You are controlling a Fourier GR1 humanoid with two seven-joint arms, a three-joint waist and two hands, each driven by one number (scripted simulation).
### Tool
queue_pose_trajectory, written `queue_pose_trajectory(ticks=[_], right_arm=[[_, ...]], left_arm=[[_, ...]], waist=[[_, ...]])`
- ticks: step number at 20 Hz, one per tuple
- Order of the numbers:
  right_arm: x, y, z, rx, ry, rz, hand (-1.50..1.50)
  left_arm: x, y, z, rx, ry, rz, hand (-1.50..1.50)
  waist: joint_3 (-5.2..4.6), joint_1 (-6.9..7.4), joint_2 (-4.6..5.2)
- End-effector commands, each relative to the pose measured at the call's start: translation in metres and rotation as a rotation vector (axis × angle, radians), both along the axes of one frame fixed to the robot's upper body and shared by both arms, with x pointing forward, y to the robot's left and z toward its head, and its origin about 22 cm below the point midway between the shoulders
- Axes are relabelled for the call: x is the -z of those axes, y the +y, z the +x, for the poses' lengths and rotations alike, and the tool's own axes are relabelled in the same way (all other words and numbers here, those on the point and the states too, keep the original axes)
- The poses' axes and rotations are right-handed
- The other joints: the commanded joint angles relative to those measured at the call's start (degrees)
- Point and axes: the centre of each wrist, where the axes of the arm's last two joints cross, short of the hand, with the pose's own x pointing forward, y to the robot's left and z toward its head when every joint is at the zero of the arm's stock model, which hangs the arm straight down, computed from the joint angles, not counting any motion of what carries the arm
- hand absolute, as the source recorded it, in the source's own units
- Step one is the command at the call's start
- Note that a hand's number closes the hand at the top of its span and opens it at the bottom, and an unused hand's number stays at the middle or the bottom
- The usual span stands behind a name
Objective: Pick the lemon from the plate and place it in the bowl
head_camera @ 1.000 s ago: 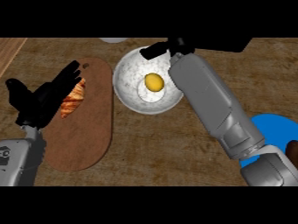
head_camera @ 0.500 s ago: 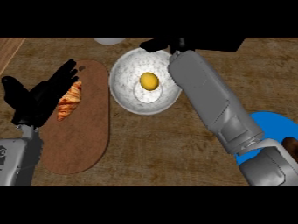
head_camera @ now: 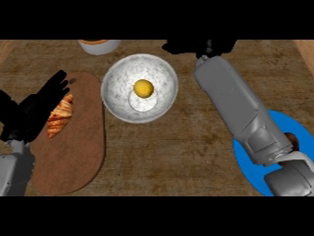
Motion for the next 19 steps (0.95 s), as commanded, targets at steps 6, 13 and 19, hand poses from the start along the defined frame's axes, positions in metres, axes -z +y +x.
queue_pose_trajectory(ticks=[6, 13, 19], right_arm=[[-0.012, -0.012, -0.036, -0.209, -0.123, 0.003, -1.50], [-0.009, -0.020, -0.096, -0.466, -0.181, 0.194, -1.50], [0.008, -0.036, -0.176, -0.544, -0.178, 0.216, 1.50]], left_arm=[[0.015, 0.016, -0.029, -0.058, 0.042, 0.003, 0.00], [0.023, 0.027, -0.030, -0.124, 0.036, -0.010, 0.00], [0.012, 0.038, -0.033, -0.117, 0.030, 0.010, 0.00]], waist=[[0.03, -3.88, -2.01], [0.08, -6.57, -2.18], [0.03, -6.59, -2.14]])
